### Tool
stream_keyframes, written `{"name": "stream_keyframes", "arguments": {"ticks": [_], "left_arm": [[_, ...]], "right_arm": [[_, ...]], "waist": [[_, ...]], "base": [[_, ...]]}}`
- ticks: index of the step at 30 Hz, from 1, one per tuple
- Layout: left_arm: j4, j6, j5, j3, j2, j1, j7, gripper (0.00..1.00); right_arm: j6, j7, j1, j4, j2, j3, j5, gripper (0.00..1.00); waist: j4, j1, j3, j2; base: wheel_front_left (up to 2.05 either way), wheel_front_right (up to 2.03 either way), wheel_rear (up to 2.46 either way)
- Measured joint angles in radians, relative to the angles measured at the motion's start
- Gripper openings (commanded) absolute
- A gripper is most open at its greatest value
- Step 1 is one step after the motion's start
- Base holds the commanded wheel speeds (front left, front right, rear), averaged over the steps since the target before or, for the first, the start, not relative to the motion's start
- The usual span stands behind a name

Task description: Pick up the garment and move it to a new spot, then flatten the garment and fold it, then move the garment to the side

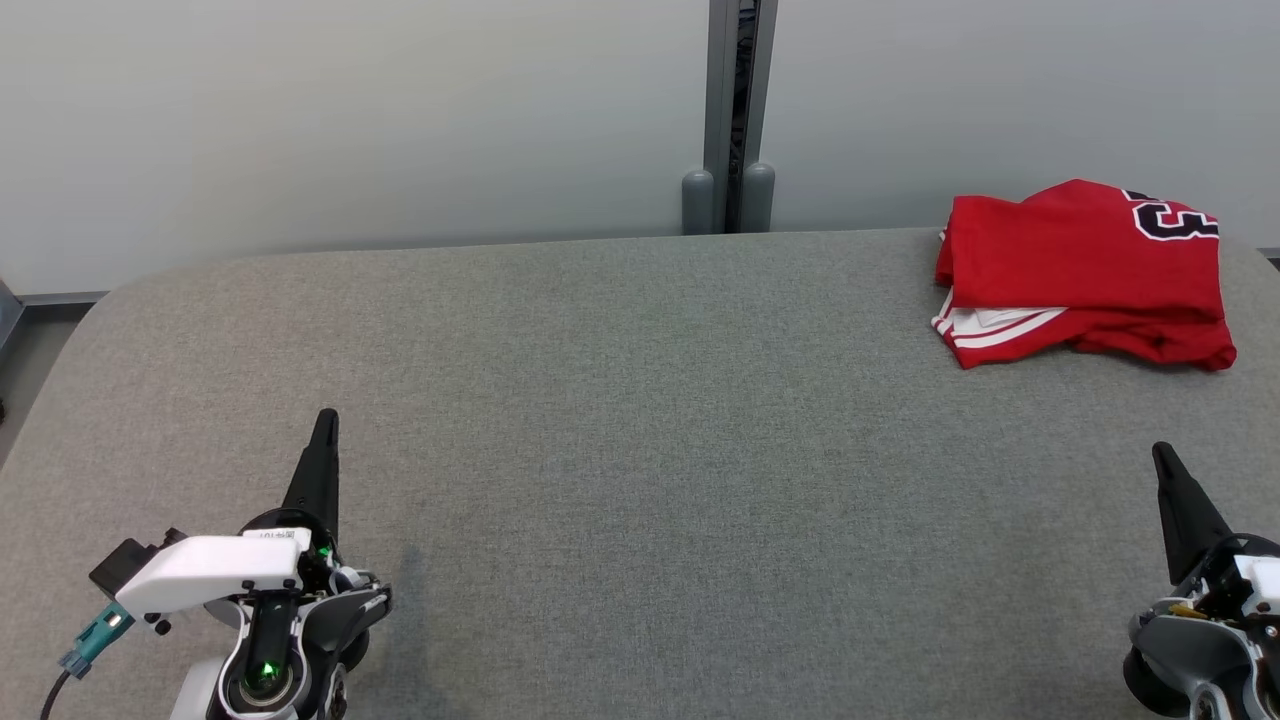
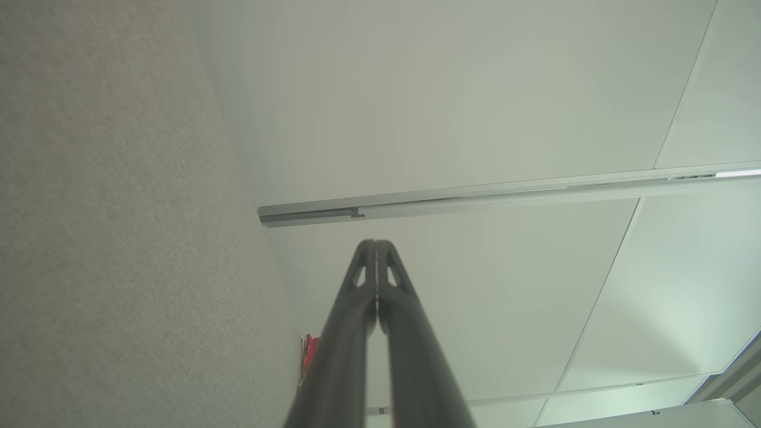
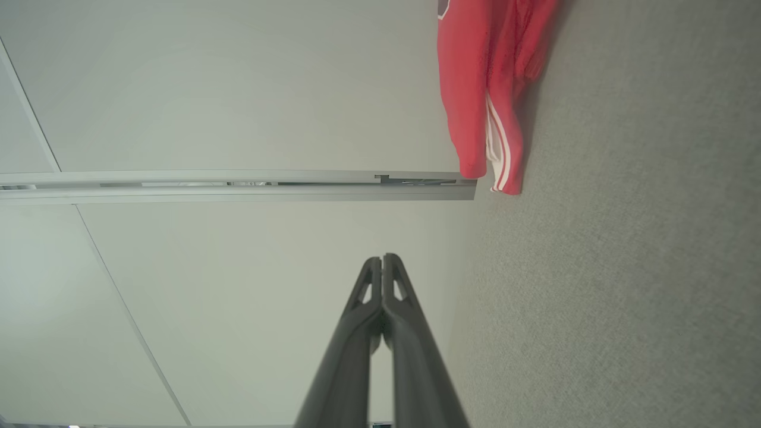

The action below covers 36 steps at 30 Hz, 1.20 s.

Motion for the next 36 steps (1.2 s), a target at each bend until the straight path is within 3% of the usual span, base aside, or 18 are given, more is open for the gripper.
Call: {"name": "stream_keyframes", "arguments": {"ticks": [36], "left_arm": [[0.0, 0.0, 0.0, 0.0, 0.0, 0.0, 0.0, 0.0]], "right_arm": [[0.0, 0.004, 0.0, 0.0, 0.004, -0.007, -0.005, 0.0]], "waist": [[0.0, 0.0, 0.0, 0.0001]], "base": [[0.0, 0.0, 0.0]]}}
